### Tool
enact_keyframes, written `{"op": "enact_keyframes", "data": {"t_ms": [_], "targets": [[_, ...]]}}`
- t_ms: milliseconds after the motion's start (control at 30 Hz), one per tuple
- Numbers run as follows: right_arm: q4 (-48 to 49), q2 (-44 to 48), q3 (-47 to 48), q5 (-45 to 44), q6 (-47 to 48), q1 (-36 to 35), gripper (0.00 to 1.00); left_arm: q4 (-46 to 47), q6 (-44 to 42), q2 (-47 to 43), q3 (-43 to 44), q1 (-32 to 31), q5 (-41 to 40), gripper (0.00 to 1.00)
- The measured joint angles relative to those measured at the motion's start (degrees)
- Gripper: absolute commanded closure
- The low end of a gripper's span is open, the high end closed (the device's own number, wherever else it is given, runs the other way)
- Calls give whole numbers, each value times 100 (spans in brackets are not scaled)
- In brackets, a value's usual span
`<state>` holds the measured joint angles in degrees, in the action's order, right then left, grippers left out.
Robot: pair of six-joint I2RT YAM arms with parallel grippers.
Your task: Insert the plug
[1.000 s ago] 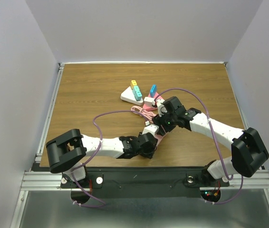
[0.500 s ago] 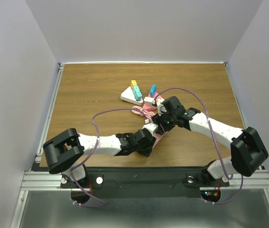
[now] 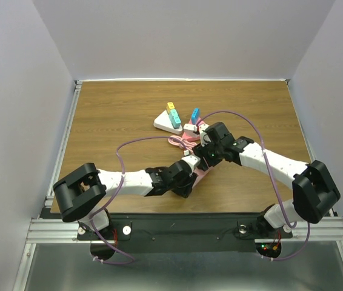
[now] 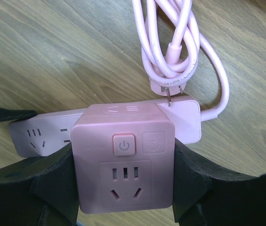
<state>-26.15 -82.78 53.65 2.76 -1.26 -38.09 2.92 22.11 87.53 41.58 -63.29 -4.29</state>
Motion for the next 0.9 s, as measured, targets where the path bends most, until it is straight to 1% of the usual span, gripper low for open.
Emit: {"op": "enact_keyframes", "data": {"t_ms": [333, 633, 767, 900], "targets": [[-31, -94, 98, -118, -52, -57, 99, -4, -85, -2, -2, 103, 79, 100], [175, -46, -9, -584, -407, -254, 100, -164, -313, -28, -22, 275, 293, 100], [249, -66, -11, -951, -396, -424, 100, -415, -420, -28, -22, 352, 396, 100], [404, -177, -24, -1600, -153, -800, 99, -881, -636, -46, -24, 446, 404, 100]]}}
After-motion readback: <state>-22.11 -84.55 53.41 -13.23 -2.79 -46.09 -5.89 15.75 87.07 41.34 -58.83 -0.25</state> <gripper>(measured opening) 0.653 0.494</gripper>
